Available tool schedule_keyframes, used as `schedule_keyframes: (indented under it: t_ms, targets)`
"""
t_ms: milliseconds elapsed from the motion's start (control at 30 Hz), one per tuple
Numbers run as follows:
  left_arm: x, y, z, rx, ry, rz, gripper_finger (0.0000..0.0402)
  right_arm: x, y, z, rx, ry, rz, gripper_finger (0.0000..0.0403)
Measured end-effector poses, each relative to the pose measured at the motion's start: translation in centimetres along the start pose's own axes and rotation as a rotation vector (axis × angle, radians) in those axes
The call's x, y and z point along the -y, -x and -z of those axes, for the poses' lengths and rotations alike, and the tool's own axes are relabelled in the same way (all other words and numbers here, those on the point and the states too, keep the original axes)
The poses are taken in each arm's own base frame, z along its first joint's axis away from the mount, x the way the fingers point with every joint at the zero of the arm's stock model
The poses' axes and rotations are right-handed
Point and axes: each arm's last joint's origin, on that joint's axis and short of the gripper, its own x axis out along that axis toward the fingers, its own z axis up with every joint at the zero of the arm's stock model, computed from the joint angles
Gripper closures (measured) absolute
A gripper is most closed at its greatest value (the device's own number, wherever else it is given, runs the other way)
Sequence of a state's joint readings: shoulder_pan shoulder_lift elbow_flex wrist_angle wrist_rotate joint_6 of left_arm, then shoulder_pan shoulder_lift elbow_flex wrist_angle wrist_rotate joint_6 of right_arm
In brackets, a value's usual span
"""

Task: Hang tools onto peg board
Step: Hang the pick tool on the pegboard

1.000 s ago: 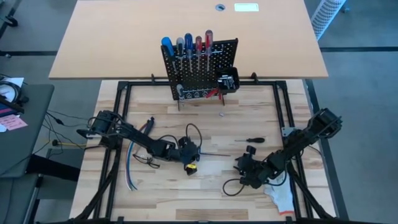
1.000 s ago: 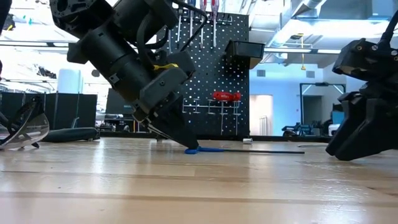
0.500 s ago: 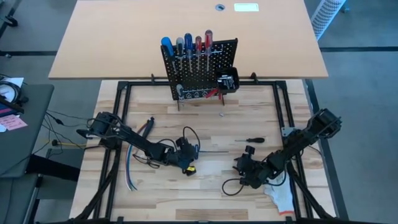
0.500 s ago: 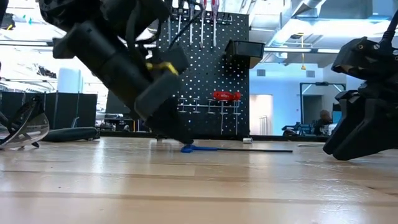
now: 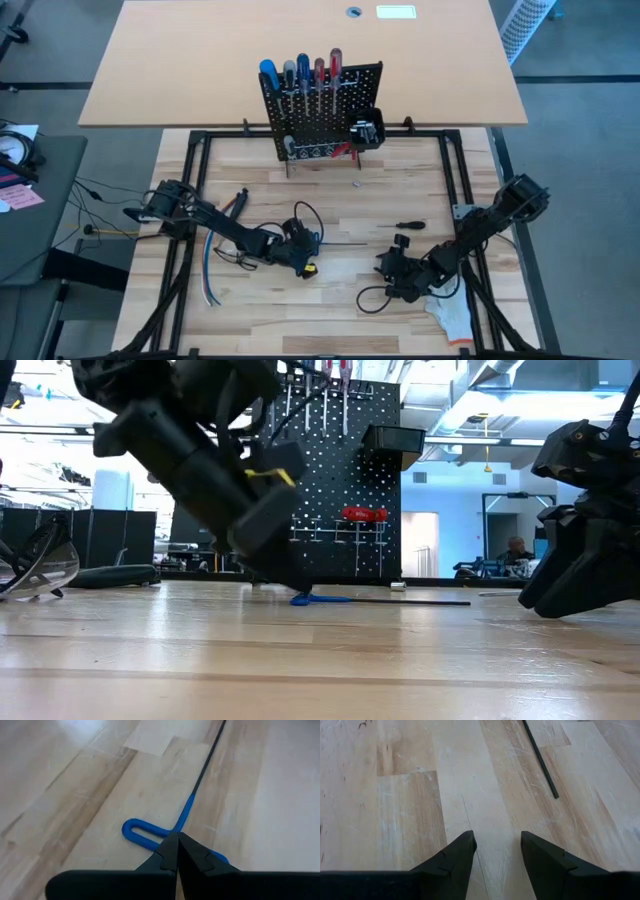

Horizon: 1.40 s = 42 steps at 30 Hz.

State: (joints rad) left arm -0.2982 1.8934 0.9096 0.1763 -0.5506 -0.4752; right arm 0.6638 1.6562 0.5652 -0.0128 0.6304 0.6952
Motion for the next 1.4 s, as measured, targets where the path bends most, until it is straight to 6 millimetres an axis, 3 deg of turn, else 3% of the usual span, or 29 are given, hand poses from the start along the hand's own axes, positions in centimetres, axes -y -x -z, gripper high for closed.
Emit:
schedule_keyframes:
  t_ms: [400,567,733,1033,1200,1400]
  targets:
    - [-0.4,-0.3,0.4,-0.059,0.025,0.0,0.0401,-0.1,0.1,0.0,0.005,-0.001,0.001,0.0227]
    - [-0.4,-0.4,0.6,-0.075,-0.011,0.0,0.0401,0.4,-0.2,-0.2,0.069,0.013,0.095,0.0227]
    - [-0.3,-1.6,1.8,-0.092,-0.036,-0.016,0.0401,2.2,-1.5,-0.9,0.089,0.022,0.142,0.0227]
    - [-0.2,-2.7,2.9,-0.113,-0.055,-0.011,0.0402,6.7,-4.1,-1.0,0.086,-0.024,-0.076,0.0234]
    - [-0.2,-2.6,2.8,-0.108,-0.068,-0.004,0.0402,7.5,-4.1,0.1,0.055,-0.04,-0.095,0.0271]
    - [-0.1,-2.7,2.7,-0.094,-0.051,-0.001,0.0402,7.8,-4.1,0.6,0.049,-0.047,-0.053,0.0377]
